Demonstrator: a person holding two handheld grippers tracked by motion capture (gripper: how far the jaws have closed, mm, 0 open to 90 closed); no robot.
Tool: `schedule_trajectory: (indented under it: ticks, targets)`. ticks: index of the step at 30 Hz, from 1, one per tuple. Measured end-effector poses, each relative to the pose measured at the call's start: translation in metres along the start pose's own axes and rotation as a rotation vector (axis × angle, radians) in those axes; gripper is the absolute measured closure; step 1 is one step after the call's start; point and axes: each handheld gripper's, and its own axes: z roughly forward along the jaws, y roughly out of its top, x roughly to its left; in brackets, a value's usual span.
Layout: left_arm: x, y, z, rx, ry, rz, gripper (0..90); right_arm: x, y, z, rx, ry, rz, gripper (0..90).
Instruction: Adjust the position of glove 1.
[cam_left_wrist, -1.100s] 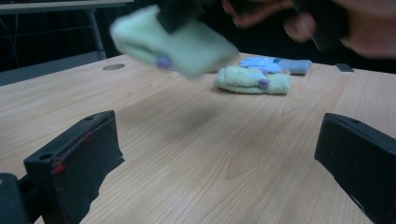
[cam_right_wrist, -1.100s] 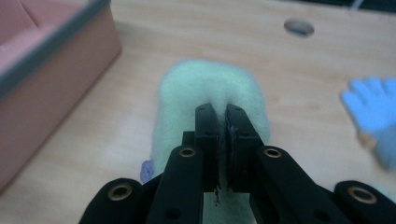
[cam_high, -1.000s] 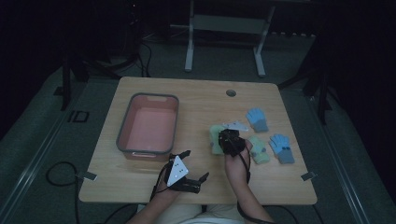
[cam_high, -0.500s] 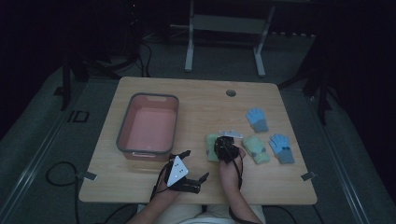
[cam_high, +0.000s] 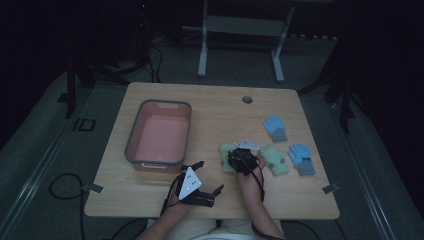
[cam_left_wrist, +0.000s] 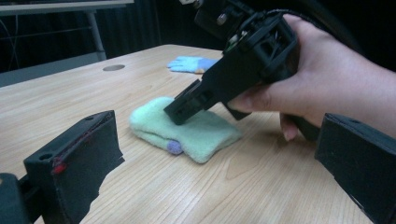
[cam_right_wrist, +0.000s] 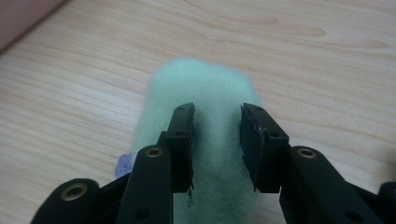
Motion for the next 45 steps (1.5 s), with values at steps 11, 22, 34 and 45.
schedule_trajectory:
  ticks: [11, 22, 34, 45]
  targets:
    - [0.000, 0.000, 0.000, -0.001, -0.001, 0.001, 0.0, -0.053, 0.019, -0.045, -0.108, 0.105, -0.131, 62.2]
    - [0.000, 0.000, 0.001, 0.002, 0.002, -0.001, 0.0, -0.129, 0.013, -0.071, -0.109, 0.153, -0.189, 63.2]
    - [0.000, 0.000, 0.001, 0.003, 0.005, -0.005, 0.0, -0.175, -0.005, -0.067, -0.008, 0.167, -0.260, 61.8]
    - [0.000, 0.000, 0.001, 0.006, 0.007, -0.006, 0.0, -0.174, -0.020, -0.048, 0.027, 0.200, -0.212, 59.7]
